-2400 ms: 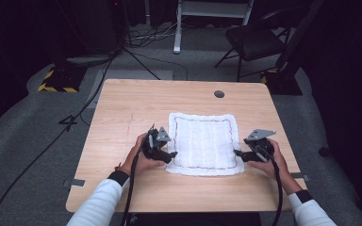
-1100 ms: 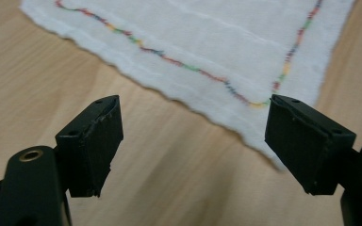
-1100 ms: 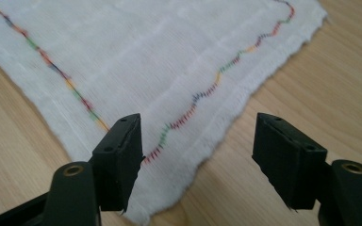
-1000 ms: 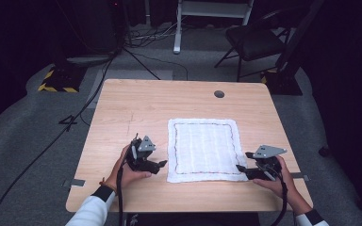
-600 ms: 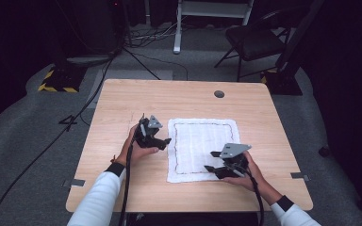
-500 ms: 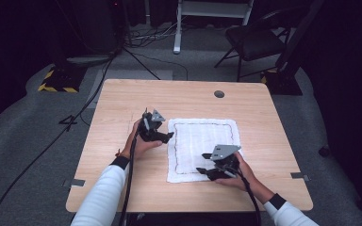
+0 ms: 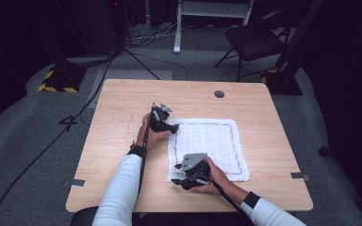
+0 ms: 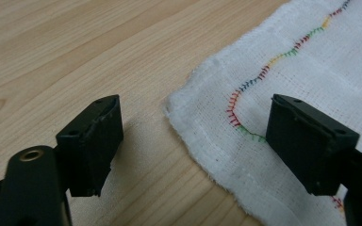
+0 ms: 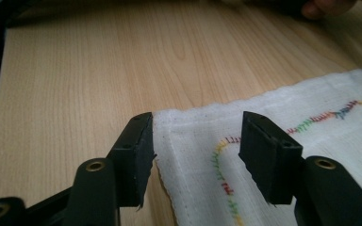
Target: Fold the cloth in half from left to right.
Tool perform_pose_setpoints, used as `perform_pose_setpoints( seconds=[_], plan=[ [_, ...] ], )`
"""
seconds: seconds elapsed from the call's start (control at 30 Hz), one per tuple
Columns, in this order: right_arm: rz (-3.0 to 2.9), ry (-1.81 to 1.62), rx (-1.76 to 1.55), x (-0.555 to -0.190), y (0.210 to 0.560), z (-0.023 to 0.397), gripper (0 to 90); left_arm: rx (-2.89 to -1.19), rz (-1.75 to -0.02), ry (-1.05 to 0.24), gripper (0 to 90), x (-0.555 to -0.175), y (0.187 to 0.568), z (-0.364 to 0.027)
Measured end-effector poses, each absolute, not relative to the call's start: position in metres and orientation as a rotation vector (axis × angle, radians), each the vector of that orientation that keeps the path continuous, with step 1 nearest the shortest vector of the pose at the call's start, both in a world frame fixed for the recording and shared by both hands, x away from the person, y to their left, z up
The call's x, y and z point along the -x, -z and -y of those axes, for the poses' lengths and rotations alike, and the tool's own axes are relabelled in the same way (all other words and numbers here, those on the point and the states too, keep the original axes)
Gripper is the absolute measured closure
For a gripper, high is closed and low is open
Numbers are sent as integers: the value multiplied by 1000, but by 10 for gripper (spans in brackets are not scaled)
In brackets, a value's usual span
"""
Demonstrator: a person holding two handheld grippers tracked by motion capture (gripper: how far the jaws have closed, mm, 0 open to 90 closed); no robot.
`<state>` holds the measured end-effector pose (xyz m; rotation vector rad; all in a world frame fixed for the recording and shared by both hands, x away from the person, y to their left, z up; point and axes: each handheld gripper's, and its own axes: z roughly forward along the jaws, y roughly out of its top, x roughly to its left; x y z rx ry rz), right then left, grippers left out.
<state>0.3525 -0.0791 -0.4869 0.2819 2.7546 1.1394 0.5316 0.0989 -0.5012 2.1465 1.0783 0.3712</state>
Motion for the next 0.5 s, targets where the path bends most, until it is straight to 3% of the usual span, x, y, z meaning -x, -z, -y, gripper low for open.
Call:
perform_pose_setpoints(
  seconds=[0.17, 0.23, 0.4, 0.5],
  plan=[
    [-2762, -1108, -291, -354, 494, 71, 469, -2159, -1057, -382, 202, -532, 502, -99],
    [-2760, -1114, -307, -355, 494, 70, 513, -2146, -1050, -371, 231, -530, 502, -101],
    [-2732, -1094, -356, -355, 493, 72, 692, -2114, -1033, -354, 511, -530, 501, -110],
    [-2718, -1082, -386, -356, 493, 73, 761, -2110, -1023, -328, 633, -531, 501, -114]
  ],
)
